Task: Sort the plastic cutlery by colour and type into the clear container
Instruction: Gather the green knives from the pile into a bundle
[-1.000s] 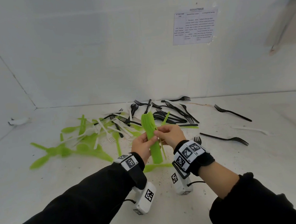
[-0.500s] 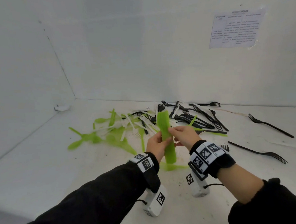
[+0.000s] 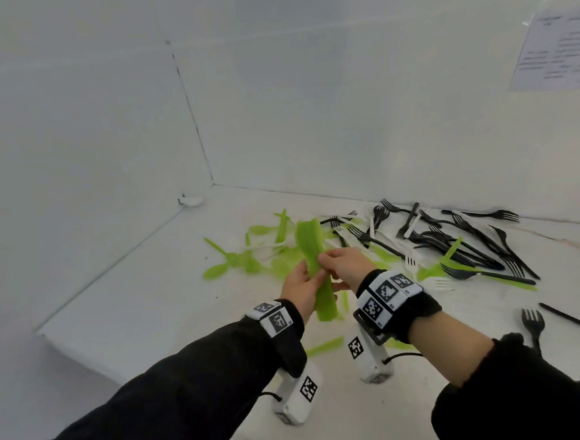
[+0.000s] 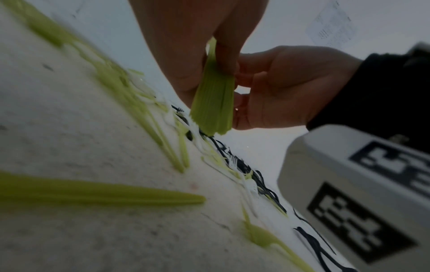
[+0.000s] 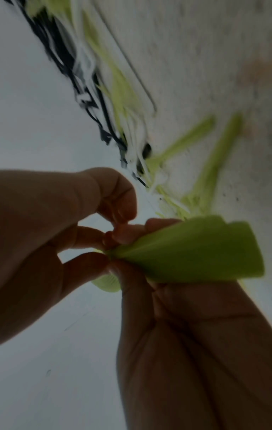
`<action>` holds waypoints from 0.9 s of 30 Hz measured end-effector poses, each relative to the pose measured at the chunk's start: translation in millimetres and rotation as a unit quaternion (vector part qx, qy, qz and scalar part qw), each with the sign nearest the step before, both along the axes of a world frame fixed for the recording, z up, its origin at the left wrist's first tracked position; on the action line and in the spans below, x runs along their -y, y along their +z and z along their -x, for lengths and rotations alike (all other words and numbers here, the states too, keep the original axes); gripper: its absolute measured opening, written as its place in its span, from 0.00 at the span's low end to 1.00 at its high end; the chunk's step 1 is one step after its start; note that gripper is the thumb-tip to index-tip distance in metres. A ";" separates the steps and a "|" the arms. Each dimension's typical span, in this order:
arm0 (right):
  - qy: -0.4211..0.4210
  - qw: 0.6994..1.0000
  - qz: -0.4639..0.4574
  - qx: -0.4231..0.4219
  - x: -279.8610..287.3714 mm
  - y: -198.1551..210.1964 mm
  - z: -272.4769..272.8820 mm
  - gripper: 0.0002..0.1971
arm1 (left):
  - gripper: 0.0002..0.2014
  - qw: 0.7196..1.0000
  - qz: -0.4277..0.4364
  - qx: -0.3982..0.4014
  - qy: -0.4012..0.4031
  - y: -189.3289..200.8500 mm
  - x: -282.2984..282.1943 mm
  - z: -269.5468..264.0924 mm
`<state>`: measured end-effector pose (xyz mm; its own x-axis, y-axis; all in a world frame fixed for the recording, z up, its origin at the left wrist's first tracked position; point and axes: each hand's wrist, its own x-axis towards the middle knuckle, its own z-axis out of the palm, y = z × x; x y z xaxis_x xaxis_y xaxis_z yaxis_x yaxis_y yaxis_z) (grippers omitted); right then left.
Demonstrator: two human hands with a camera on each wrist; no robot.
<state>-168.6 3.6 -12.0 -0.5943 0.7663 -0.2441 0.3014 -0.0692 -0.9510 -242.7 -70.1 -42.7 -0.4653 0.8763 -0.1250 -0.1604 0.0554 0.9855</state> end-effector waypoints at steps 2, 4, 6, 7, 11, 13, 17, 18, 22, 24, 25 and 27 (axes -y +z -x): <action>0.013 1.000 -0.008 0.023 3.0 1.5 20.9 0.11 | 0.10 1.000 0.008 -0.009 0.016 0.2 6.1 16.4; 0.009 0.996 -0.068 0.065 -0.1 1.4 43.2 0.15 | 0.07 0.999 0.019 -0.007 0.038 0.2 11.1 34.4; -0.002 0.984 -0.151 0.098 -7.8 -1.2 65.1 0.19 | 0.06 0.998 0.033 0.004 0.061 -0.3 15.7 51.6; 0.011 0.976 -0.187 0.114 -12.0 -3.1 75.6 0.17 | 0.06 0.997 0.038 0.013 0.070 -1.1 18.0 59.2; 0.157 0.923 -0.266 0.229 -19.8 -12.5 114.6 0.15 | 0.05 0.992 0.061 0.046 0.098 -5.5 26.8 83.6; 0.204 0.883 -0.297 0.300 -21.5 -21.2 130.1 0.16 | 0.04 0.990 0.071 0.048 0.108 -7.5 30.4 93.0; 0.230 0.843 -0.328 0.359 -26.2 -36.1 147.7 0.16 | 0.03 0.987 0.086 0.059 0.125 -11.3 34.4 106.4; 0.231 0.837 -0.332 0.369 -28.1 -36.9 151.3 0.15 | 0.05 0.986 0.086 0.061 0.130 -12.1 34.9 110.1; 0.211 0.836 -0.336 0.378 -40.5 -30.0 166.0 0.15 | 0.06 0.984 0.082 0.068 0.142 -14.0 38.6 122.9; 0.197 0.848 -0.337 0.358 -44.7 -20.3 174.8 0.13 | 0.06 0.983 0.076 0.074 0.152 -14.2 39.9 129.3; 0.187 0.858 -0.337 0.339 -46.8 -17.0 179.8 0.11 | 0.06 0.982 0.074 0.075 0.157 -14.2 40.2 132.2; 0.186 0.868 -0.352 0.296 -50.0 -14.3 191.1 0.13 | 0.06 0.980 0.073 0.077 0.168 -14.7 40.9 137.2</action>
